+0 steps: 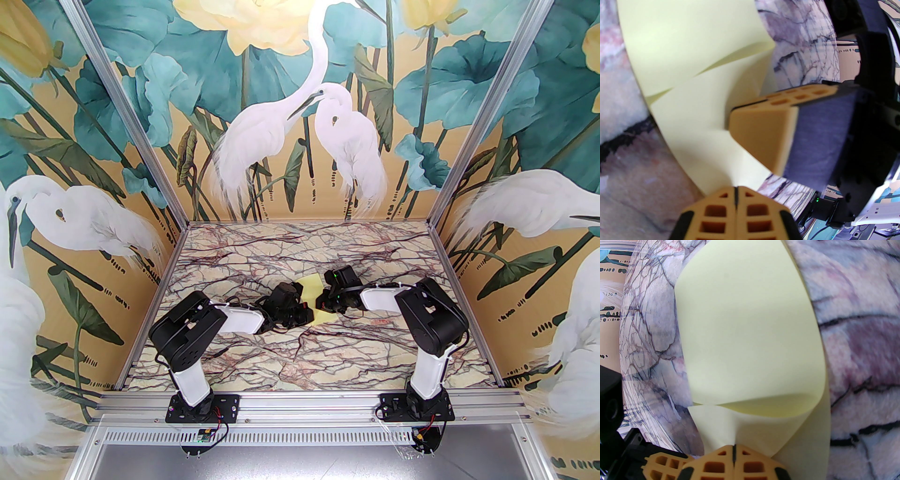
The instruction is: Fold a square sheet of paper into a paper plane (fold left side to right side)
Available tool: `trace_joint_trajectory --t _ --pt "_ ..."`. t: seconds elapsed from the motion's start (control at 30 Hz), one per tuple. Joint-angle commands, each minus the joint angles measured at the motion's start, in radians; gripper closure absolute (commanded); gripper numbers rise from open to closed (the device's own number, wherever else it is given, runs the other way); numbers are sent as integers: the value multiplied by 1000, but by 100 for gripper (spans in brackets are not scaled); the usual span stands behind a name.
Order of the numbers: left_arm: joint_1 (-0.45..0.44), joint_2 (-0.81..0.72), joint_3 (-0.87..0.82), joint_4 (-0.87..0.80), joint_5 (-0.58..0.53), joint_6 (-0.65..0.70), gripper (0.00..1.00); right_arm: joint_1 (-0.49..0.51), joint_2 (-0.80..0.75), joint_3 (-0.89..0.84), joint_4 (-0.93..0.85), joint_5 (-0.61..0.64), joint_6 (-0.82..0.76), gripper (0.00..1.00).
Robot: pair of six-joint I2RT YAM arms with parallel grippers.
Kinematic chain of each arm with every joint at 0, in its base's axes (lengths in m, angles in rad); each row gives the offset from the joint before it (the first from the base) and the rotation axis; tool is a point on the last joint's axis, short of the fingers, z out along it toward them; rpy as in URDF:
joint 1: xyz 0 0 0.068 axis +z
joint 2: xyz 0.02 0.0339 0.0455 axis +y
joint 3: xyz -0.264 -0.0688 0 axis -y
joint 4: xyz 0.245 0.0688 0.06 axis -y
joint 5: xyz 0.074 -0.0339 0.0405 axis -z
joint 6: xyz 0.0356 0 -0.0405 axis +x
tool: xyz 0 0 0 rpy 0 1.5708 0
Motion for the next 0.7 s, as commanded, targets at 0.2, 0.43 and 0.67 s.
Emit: trace_joint_trajectory --t 0.2,0.43,0.67 --pt "-21 38 37 -108 -12 19 100 12 -7 -13 -50 20 15 100" --pt "-31 30 23 -157 -35 22 100 -3 7 -19 -48 23 14 100" --pt "-38 45 21 -189 -29 34 100 -62 31 -1 -53 22 -4 100"
